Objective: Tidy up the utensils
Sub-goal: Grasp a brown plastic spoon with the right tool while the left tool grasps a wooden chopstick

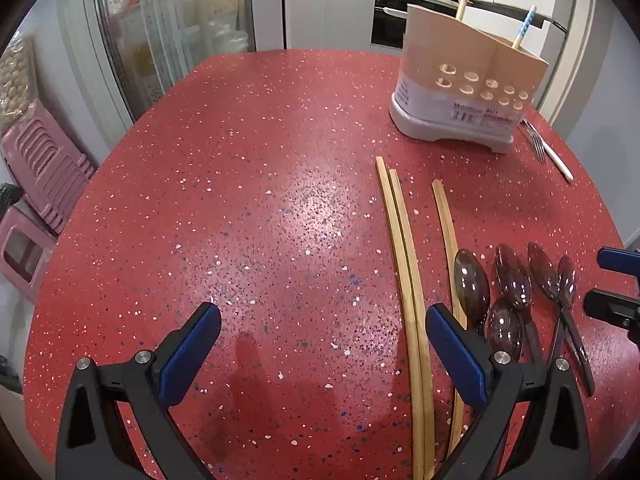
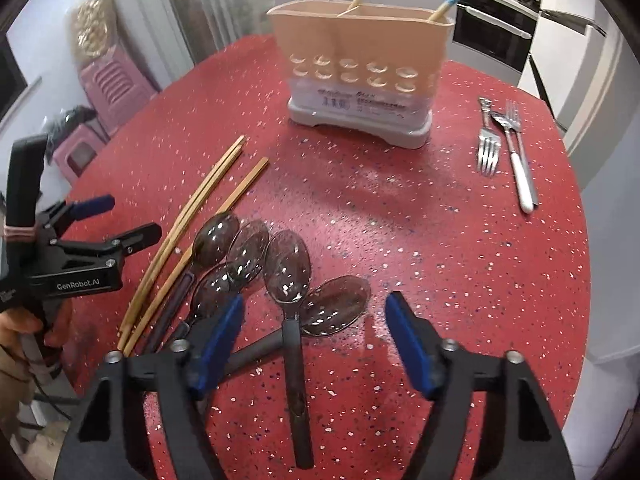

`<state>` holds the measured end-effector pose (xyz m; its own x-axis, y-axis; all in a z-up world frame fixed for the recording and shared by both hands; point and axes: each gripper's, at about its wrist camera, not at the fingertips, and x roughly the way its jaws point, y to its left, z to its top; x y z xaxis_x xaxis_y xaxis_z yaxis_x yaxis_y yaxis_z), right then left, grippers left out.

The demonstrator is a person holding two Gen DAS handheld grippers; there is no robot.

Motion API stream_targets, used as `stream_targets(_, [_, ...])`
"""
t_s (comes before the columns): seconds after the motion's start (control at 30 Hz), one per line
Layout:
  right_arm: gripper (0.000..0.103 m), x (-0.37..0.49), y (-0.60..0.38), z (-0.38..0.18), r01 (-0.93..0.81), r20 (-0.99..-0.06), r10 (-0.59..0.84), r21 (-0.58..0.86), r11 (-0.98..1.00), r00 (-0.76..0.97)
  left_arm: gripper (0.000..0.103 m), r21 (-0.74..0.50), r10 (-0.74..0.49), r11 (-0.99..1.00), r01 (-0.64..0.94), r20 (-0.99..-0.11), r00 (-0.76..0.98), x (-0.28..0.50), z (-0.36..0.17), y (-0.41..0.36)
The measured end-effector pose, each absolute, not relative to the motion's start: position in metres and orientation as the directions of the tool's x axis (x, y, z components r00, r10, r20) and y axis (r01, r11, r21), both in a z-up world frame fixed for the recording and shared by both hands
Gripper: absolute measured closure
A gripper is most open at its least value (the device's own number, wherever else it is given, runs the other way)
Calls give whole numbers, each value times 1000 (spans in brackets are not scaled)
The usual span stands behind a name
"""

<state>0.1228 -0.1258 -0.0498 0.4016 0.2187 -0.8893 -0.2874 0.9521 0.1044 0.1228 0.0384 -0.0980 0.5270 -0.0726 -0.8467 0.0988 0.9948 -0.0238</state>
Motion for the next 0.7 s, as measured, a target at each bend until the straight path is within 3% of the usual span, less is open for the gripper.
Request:
stream_targets(0.17, [40, 124, -108, -56, -342, -901, 212, 77, 936, 378, 0, -20, -65, 995, 93, -858, 510, 126, -103, 39])
stream_targets(0.33, [58, 130, -100, -70, -347, -927, 163, 39, 937, 337, 0, -15, -59, 996, 90, -861, 506, 127, -105, 42])
stream_targets(0.57, [61, 132, -101, -80, -344, -941, 132, 18, 939, 313, 0, -21, -70, 994, 105, -866, 496, 131, -109, 38])
stream_targets(0.7, [70, 132, -100, -81, -344, -941, 111, -7, 939, 321, 0, -22, -71, 994, 105, -867, 494, 137, -109, 37])
